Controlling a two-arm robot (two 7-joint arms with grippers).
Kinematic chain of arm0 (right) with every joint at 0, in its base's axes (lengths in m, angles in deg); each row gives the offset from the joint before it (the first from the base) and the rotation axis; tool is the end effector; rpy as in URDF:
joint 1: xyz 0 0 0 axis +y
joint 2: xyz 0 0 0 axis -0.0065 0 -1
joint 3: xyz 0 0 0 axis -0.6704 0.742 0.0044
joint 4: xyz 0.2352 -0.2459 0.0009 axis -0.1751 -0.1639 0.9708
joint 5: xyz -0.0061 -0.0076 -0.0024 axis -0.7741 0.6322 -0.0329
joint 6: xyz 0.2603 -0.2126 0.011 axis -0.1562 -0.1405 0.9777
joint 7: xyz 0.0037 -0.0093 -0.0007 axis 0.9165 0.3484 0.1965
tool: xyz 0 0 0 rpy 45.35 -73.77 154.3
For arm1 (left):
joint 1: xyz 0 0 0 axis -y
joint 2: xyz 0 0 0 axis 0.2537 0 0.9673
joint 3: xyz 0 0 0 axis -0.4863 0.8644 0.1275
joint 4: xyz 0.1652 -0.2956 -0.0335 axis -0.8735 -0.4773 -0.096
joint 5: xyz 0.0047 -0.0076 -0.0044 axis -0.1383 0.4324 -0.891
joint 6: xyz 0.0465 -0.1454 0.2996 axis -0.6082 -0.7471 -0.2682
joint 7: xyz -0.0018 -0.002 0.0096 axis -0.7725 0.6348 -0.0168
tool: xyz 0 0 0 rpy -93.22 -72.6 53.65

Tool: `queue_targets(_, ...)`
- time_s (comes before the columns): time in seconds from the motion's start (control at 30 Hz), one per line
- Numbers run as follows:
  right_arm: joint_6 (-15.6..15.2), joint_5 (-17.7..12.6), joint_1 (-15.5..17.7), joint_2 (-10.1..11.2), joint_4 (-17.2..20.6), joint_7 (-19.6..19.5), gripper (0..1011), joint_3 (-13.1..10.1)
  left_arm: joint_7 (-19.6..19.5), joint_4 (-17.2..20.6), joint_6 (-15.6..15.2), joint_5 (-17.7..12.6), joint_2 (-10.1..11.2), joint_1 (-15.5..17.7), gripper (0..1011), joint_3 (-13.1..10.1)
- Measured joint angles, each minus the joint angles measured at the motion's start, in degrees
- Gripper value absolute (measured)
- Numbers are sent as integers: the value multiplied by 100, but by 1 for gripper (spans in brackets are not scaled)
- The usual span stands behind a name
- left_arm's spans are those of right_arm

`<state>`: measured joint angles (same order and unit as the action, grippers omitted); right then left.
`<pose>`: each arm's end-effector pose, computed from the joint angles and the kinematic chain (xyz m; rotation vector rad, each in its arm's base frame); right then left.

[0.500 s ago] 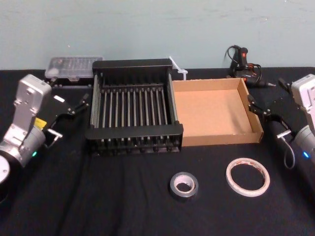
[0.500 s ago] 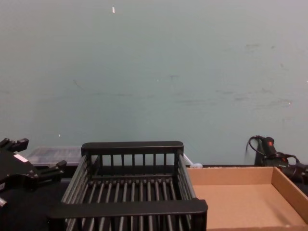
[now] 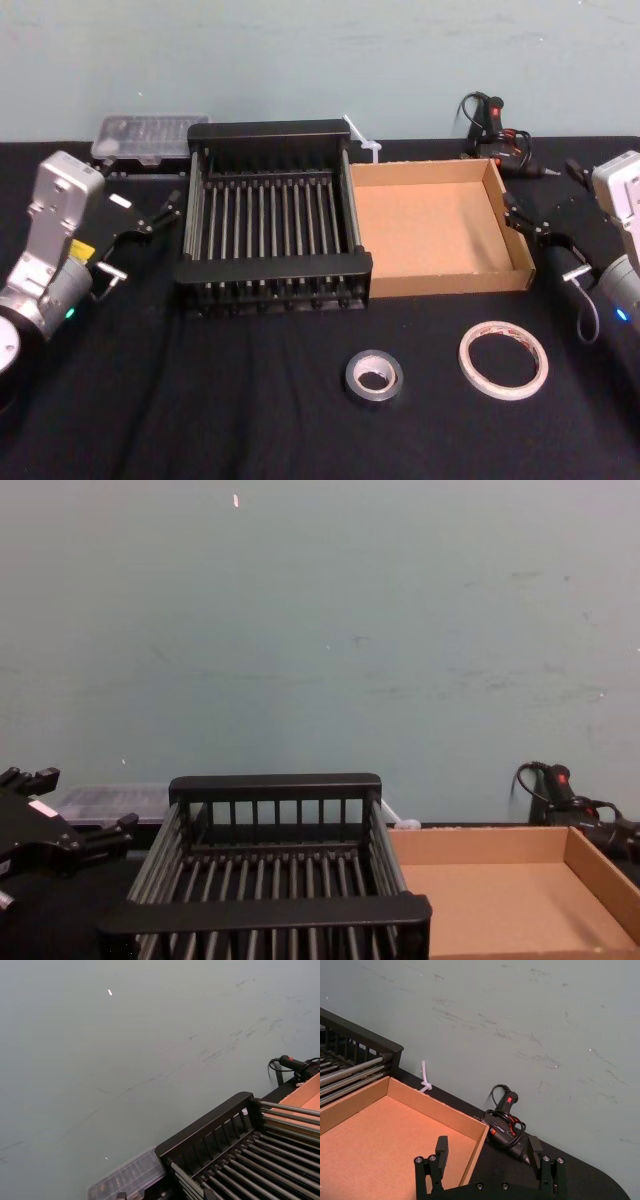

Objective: Pick up the white tape and place it into the black box , Pick up the silver tape and place it into the brown box.

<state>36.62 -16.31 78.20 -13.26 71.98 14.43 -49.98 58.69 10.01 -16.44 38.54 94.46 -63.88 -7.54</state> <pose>0.3922 -0.1039 -0.3481 -0.3046 -0.2851 -1.2477 0.3922 0.1039 -0.3480 0.3044 -0.2851 1.2478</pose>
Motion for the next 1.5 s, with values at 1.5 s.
queue_targets(1.5,-408,-222,373,177,610,264,1003,-389,0,0,0,0,0,0,1001,0)
